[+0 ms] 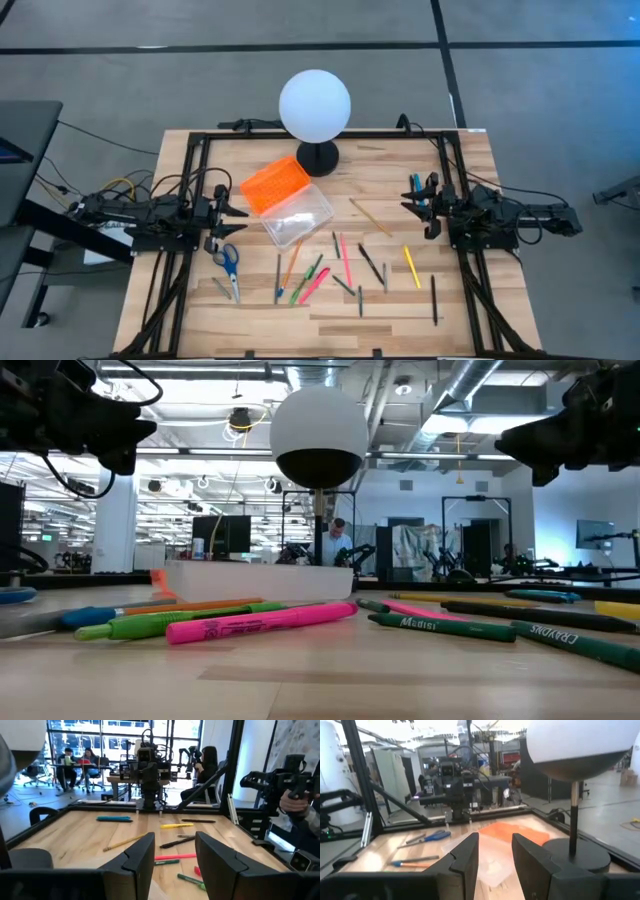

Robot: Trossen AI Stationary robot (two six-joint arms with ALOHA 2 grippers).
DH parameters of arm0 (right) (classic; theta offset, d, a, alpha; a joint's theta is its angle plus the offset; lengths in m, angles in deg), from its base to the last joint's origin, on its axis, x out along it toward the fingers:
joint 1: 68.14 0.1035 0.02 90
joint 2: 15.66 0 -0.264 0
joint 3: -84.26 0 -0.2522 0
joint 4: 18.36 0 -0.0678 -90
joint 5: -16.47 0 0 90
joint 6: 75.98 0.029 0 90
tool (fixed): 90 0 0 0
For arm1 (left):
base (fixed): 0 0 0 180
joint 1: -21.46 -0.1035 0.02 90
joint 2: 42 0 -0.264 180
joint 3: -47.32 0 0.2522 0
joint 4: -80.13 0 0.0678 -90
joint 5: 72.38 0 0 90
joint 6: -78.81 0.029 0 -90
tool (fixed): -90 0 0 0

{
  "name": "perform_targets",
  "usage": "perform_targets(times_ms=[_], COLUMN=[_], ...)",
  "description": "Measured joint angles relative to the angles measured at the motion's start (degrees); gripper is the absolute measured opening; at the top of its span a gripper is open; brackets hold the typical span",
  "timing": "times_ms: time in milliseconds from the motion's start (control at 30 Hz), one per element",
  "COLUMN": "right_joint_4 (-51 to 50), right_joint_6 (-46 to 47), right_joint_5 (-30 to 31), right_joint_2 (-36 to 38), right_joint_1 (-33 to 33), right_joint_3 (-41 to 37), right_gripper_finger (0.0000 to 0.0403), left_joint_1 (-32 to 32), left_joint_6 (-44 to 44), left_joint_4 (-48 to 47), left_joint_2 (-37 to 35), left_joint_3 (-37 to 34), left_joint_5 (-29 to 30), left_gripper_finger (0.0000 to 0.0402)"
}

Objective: Pick & place school supplies into a supply box
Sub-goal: Put the blue pen into the orange supply box

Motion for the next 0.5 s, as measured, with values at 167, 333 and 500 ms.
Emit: perform_targets(times_ms=[167, 333, 500], right_joint_4=[1.03, 1.02, 4.12], right_joint_6=[1.99, 9.57, 10.92], right_joint_5=[0.0, -0.02, 0.04], right_joint_2=[-0.01, -1.27, -3.19], right_joint_1=[0.02, 0.37, 2.13], right_joint_3=[0.01, 0.0, 0.02], right_gripper_finger=[0.0113, 0.0113, 0.0113], left_joint_1=[0.0, -0.02, 0.0], left_joint_6=[0.39, -5.27, -5.85], left_joint_4=[0.15, 0.13, 0.13], left_joint_2=[0.0, 0.0, 0.0], left_joint_3=[0.0, 0.0, 0.0], left_joint_5=[3.11, 5.66, 5.63], left_gripper_finger=[0.0137, 0.0137, 0.0137])
